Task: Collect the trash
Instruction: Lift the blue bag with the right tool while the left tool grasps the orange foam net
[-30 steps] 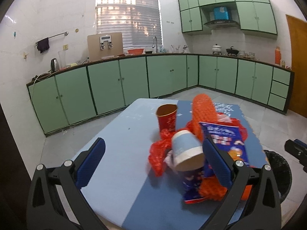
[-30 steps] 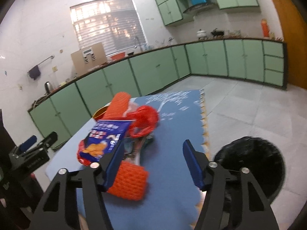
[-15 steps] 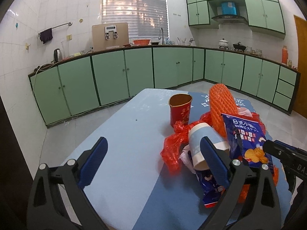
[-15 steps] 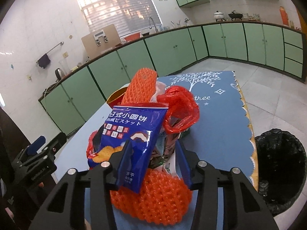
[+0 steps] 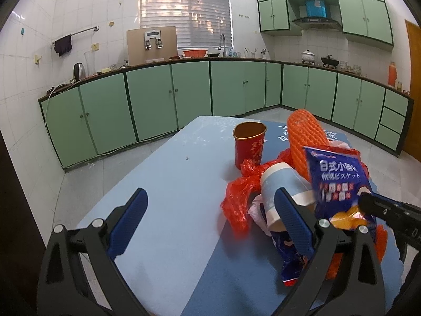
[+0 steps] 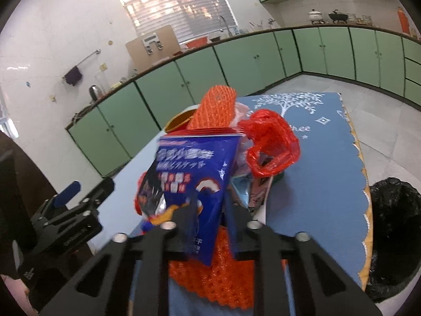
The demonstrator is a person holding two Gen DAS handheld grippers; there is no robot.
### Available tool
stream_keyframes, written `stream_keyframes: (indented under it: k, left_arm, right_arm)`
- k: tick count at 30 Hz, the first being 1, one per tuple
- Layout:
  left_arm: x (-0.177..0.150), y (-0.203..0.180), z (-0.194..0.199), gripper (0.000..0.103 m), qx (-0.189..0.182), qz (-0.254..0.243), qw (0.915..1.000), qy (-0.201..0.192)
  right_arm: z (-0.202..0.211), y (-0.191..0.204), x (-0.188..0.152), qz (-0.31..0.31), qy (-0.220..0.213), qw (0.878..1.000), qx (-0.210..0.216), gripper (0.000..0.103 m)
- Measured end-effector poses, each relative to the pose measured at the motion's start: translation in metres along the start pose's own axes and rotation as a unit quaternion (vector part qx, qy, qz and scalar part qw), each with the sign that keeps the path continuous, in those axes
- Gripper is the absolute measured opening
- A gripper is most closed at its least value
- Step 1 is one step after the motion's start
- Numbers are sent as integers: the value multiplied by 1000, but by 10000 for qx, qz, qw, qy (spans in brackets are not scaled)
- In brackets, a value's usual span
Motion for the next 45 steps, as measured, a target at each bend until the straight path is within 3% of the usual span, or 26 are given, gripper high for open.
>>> stream_keyframes:
  k: [10, 21, 27, 30, 35, 37, 45]
  left_arm:
    - [-4, -11, 14, 94, -232, -31, 9997, 11]
    - [-38, -59, 20, 93, -982, -267, 9929, 615]
    - [-51, -80, 15, 78, -1168, -451, 9883, 872]
    - [-56, -88, 9, 62, -1216, -514, 9864, 976]
    - [-59, -97, 9, 10, -1514, -632, 9809, 1043]
    - [-60, -100, 14, 0, -1609, -666, 9801, 954]
    - [-44, -101, 37, 0, -1750, -589, 9821, 381]
  right_arm:
    - [48, -8, 14, -170, -766, 9966, 269, 4]
    - [100, -47, -1, -269, -968, 9921, -758, 4]
    - [123, -68, -15, -481, -1159, 9876, -949, 4]
    - [127, -74, -18, -569, -1225, 9861, -968, 4]
    - [128, -84, -23, -717, -1246, 9843, -1028, 4]
    - [129, -88, -25, -751, -1251, 9834, -1074, 4]
    - [143, -107, -31, -891, -1341, 9782, -1311, 4]
Point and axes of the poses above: each gripper's, at about its wrist camera, not at the fingertips, and z roughly against the way its jaws point, y to its left, x to its top, the point moved 1 cm from there along -z, roughly the way its jaws point, and after that the axes turned 10 degrees about z, right-handed, at the moved point
